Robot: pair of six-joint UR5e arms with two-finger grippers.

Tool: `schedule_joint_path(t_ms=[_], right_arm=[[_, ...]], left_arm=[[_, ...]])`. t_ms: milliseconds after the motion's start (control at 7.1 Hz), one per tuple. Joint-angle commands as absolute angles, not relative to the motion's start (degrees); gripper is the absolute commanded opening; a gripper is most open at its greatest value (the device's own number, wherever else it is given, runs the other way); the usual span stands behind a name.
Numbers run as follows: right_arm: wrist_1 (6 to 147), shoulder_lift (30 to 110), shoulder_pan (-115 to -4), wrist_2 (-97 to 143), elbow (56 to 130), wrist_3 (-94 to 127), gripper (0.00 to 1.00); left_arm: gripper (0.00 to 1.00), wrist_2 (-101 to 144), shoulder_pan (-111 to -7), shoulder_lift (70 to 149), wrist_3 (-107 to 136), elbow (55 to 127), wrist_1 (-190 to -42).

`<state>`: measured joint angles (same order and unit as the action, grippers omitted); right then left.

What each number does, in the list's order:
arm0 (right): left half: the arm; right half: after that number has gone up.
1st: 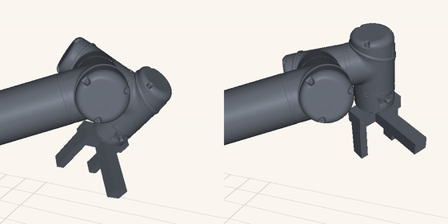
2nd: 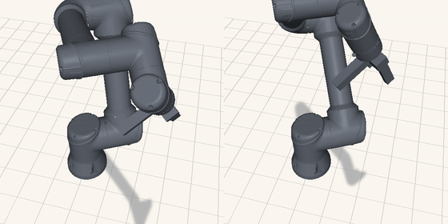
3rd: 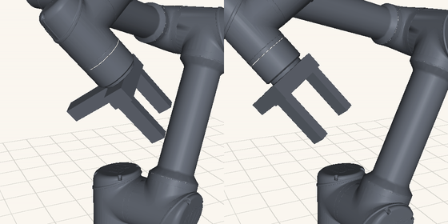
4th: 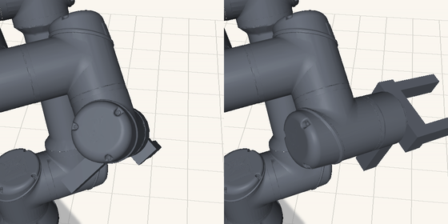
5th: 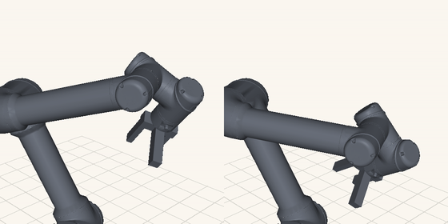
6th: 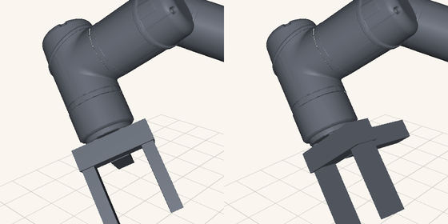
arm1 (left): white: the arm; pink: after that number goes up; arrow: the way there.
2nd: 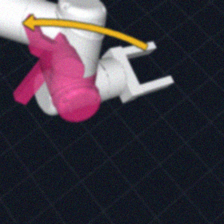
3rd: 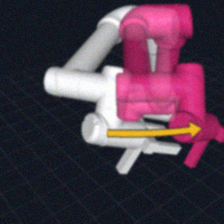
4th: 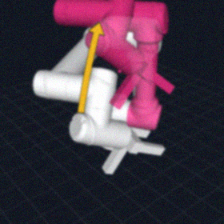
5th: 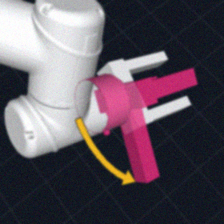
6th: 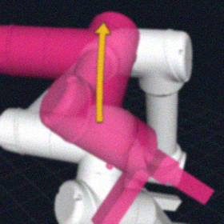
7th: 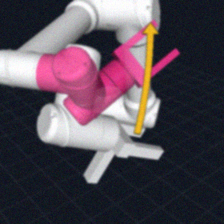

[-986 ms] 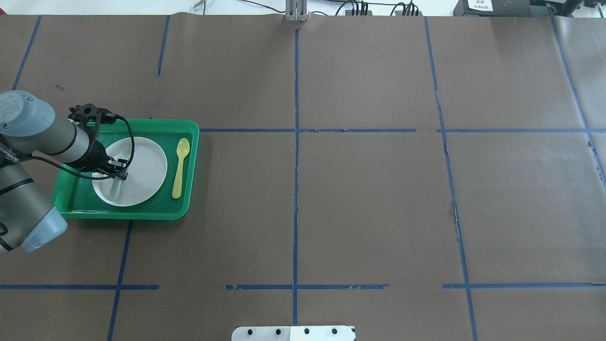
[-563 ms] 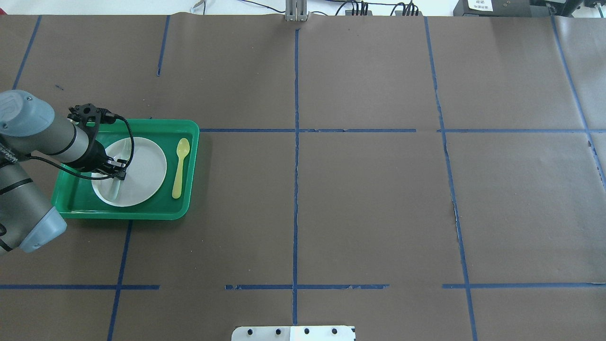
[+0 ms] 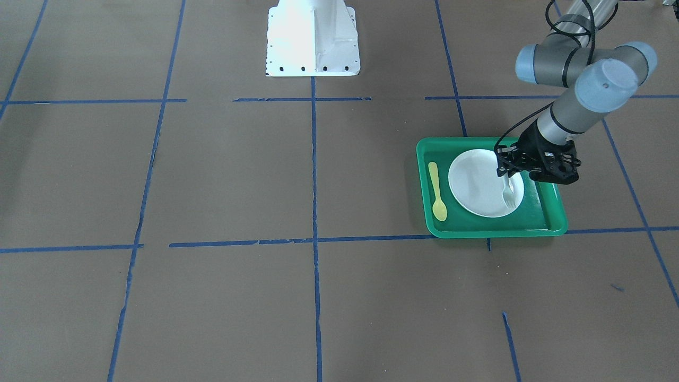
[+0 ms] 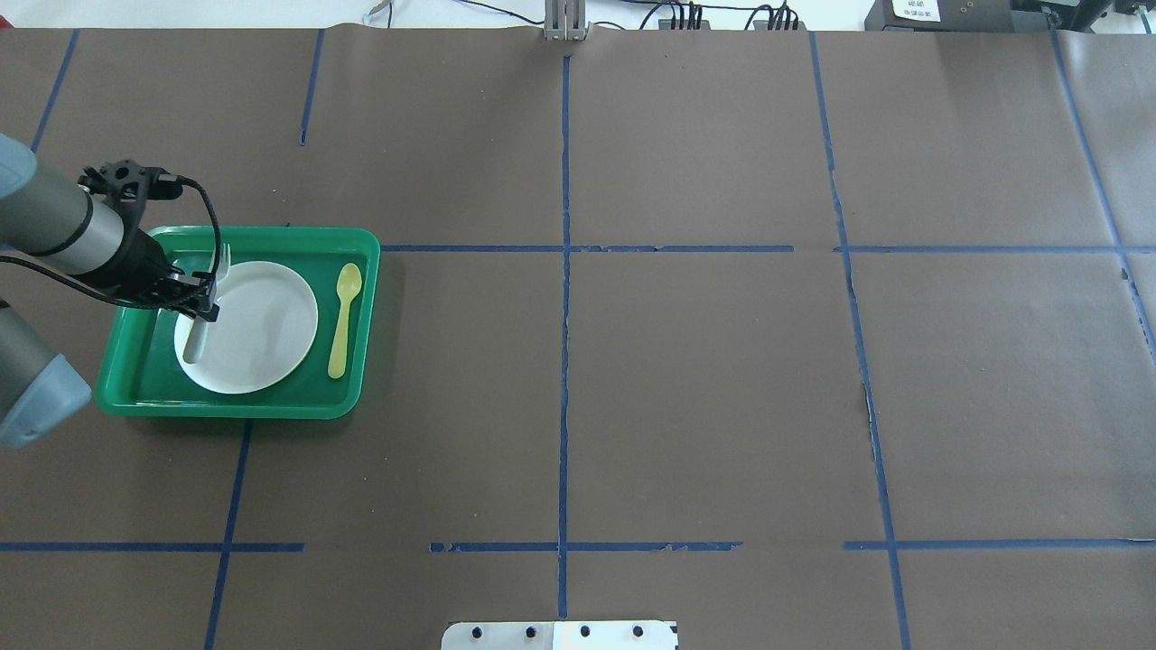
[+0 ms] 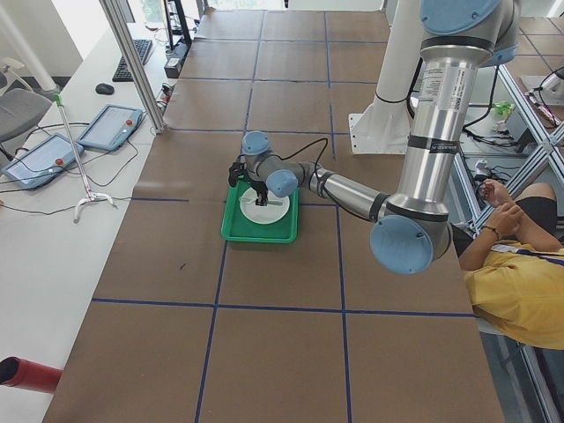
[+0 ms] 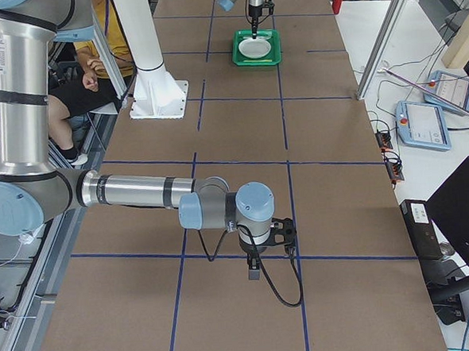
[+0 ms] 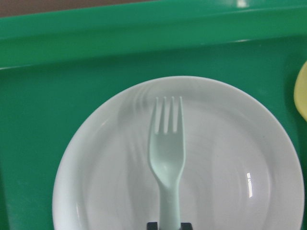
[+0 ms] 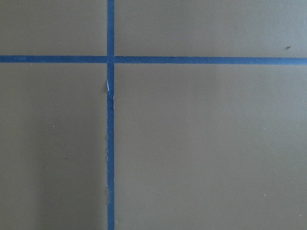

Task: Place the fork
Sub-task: 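Lift the fork off the plate and carry it beside the plate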

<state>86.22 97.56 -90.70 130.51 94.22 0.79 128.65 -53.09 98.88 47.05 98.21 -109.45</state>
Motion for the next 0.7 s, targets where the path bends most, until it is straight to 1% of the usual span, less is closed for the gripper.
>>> schedule_joint_path(t_ms=[0,282,563], right_arm=[[86.2,97.6,-90.7,130.5,94.2,0.8,1.00],[86.1,97.6,-90.7,130.4,94.2,0.7,1.00],[86.2,97.6,-90.7,130.4,94.2,0.8,1.00]], left_arm=[[0.00,131.7,-57.6,98.6,47.3,97.1,-105.1],[0.00,132.3,-57.0,99.2,47.5,92.3,-106.8],[0.00,132.2,-57.0,98.7,47.5,88.8,-113.6]])
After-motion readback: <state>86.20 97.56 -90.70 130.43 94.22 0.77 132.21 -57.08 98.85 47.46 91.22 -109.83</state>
